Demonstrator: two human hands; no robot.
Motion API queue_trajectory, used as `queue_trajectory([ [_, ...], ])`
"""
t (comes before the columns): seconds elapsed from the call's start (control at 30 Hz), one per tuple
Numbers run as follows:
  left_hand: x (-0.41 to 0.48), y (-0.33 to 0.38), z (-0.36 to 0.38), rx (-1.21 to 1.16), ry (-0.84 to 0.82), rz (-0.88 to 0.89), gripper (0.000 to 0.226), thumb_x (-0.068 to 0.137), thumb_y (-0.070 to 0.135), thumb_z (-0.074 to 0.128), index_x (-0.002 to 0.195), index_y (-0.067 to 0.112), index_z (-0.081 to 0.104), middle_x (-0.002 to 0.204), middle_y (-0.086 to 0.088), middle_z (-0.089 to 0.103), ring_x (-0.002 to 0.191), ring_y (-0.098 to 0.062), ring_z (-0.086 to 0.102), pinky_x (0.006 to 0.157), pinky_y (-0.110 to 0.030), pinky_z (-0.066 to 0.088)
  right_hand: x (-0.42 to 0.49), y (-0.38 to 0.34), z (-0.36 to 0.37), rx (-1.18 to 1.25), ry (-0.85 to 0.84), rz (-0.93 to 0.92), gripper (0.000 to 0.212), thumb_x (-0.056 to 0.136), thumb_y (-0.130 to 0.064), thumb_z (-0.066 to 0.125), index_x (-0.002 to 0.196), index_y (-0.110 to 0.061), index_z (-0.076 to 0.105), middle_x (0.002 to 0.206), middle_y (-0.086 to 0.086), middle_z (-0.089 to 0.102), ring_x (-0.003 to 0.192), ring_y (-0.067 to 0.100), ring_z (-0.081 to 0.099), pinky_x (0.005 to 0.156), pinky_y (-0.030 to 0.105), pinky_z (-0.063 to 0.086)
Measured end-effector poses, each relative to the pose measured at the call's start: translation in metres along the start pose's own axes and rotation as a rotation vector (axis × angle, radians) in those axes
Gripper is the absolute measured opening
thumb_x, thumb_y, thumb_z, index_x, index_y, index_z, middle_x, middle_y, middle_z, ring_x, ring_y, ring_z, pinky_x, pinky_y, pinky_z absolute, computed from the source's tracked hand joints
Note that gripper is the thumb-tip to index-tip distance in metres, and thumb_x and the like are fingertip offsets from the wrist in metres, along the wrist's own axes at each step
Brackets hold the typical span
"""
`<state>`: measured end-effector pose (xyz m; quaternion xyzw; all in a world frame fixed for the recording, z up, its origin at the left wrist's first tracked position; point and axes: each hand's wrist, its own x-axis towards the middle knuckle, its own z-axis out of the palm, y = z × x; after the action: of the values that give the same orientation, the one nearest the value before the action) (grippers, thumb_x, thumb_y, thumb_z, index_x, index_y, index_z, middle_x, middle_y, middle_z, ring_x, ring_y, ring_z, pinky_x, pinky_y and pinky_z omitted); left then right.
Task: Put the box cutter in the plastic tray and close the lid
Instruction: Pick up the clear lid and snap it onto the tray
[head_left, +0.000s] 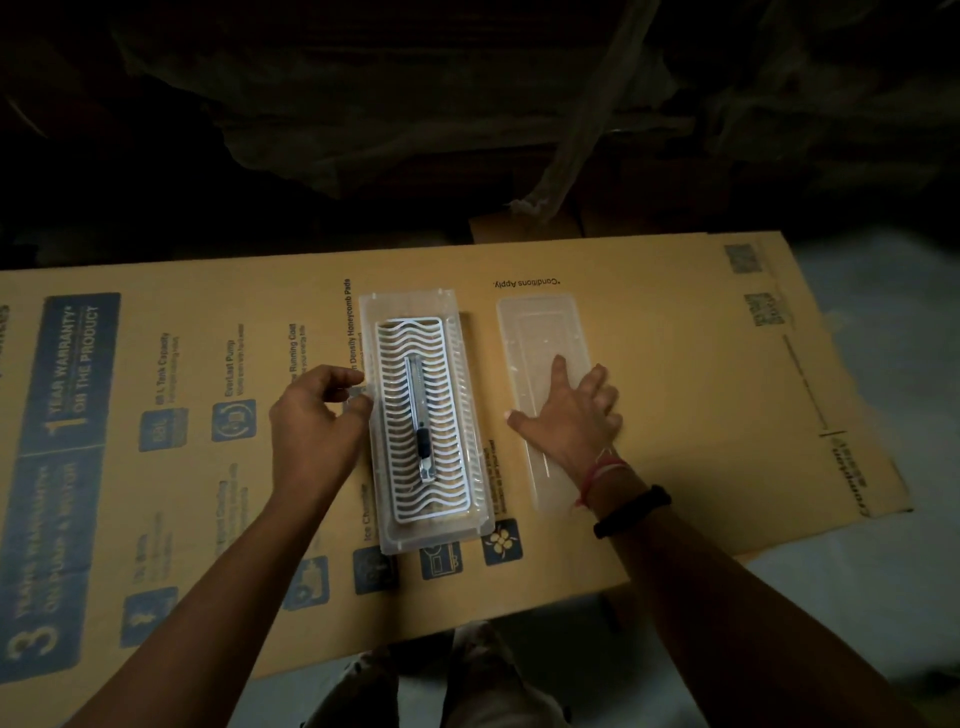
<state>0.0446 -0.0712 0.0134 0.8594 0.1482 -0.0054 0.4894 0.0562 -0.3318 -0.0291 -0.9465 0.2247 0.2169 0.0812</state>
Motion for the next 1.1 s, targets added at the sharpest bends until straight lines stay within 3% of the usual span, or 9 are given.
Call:
queue_trajectory([
  [0.13, 0.003, 0.000, 0.000, 0.013, 0.001, 0.005, 0.016, 0.085, 0.018, 0.066, 0.101, 0.017, 0.070, 0.101, -0.009, 0.068, 0.088, -0.031, 0.064, 0.076, -0.043, 0.054, 0.000, 0.001, 0.008, 0.045, -0.053, 0.007, 0.115, 0.065, -0.071, 0.063, 0.149, -0.032, -0.005, 0.157, 0.032, -0.005, 0.140, 0.055, 0.010, 0.103, 0.070, 0.028],
  [0.4, 0.005, -0.002, 0.004, 0.030, 0.016, 0.001, 0.016, 0.084, 0.018, 0.067, 0.099, 0.020, 0.069, 0.105, -0.007, 0.065, 0.103, -0.022, 0.060, 0.080, -0.045, 0.053, 0.000, -0.001, 0.002, 0.058, -0.047, 0.010, 0.114, 0.068, -0.064, 0.069, 0.150, -0.033, -0.003, 0.153, 0.038, 0.004, 0.138, 0.052, 0.015, 0.101, 0.068, 0.034],
  [0.6, 0.006, 0.001, 0.004, 0.036, 0.032, 0.022, 0.016, 0.084, 0.019, 0.067, 0.100, 0.023, 0.067, 0.106, -0.002, 0.062, 0.101, -0.018, 0.058, 0.081, -0.038, 0.050, -0.007, -0.006, -0.019, 0.116, 0.061, 0.044, 0.107, 0.066, -0.062, 0.069, 0.149, -0.036, 0.006, 0.138, 0.027, 0.031, 0.124, 0.043, 0.033, 0.096, 0.056, 0.042],
  [0.7, 0.007, 0.006, 0.004, 0.021, 0.040, 0.009, 0.015, 0.083, 0.018, 0.067, 0.098, 0.021, 0.067, 0.106, -0.002, 0.063, 0.097, -0.015, 0.057, 0.081, -0.033, 0.046, -0.014, -0.021, -0.043, 0.214, 0.117, 0.018, 0.102, 0.068, -0.065, 0.065, 0.148, -0.037, 0.007, 0.132, 0.023, 0.034, 0.119, 0.041, 0.035, 0.090, 0.050, 0.040],
  [0.8, 0.008, 0.011, 0.004, -0.007, 0.050, -0.050, 0.012, 0.084, 0.020, 0.067, 0.096, 0.020, 0.068, 0.107, -0.005, 0.067, 0.098, -0.019, 0.059, 0.085, -0.037, 0.049, -0.025, -0.045, -0.066, 0.282, 0.126, -0.080, 0.101, 0.066, -0.070, 0.062, 0.147, -0.039, 0.008, 0.132, 0.021, 0.033, 0.122, 0.041, 0.030, 0.089, 0.050, 0.038],
  [0.93, 0.006, 0.017, 0.005, -0.180, 0.041, -0.173, 0.012, 0.087, 0.020, 0.064, 0.094, 0.012, 0.069, 0.093, -0.005, 0.070, 0.085, -0.018, 0.064, 0.078, -0.039, 0.053, -0.058, -0.083, -0.068, 0.275, 0.121, -0.222, 0.104, 0.061, -0.078, 0.057, 0.144, -0.042, 0.006, 0.130, 0.017, 0.032, 0.119, 0.039, 0.030, 0.086, 0.050, 0.039],
  [1.03, 0.006, 0.017, 0.005, -0.221, 0.045, -0.240, 0.013, 0.091, 0.023, 0.058, 0.080, 0.022, 0.065, 0.079, 0.007, 0.066, 0.077, -0.007, 0.061, 0.072, -0.033, 0.046, -0.082, -0.103, -0.044, 0.184, 0.079, -0.262, 0.106, 0.062, -0.079, 0.056, 0.145, -0.043, 0.000, 0.132, 0.016, 0.028, 0.119, 0.038, 0.029, 0.084, 0.047, 0.038],
  [1.1, 0.006, 0.014, 0.004, -0.239, 0.023, -0.288, 0.017, 0.092, 0.026, 0.057, 0.077, 0.023, 0.064, 0.079, 0.005, 0.068, 0.080, -0.015, 0.066, 0.077, -0.038, 0.052, -0.091, -0.111, -0.027, 0.125, 0.048, -0.254, 0.106, 0.063, -0.079, 0.054, 0.146, -0.042, -0.001, 0.132, 0.017, 0.026, 0.117, 0.037, 0.028, 0.080, 0.045, 0.036],
])
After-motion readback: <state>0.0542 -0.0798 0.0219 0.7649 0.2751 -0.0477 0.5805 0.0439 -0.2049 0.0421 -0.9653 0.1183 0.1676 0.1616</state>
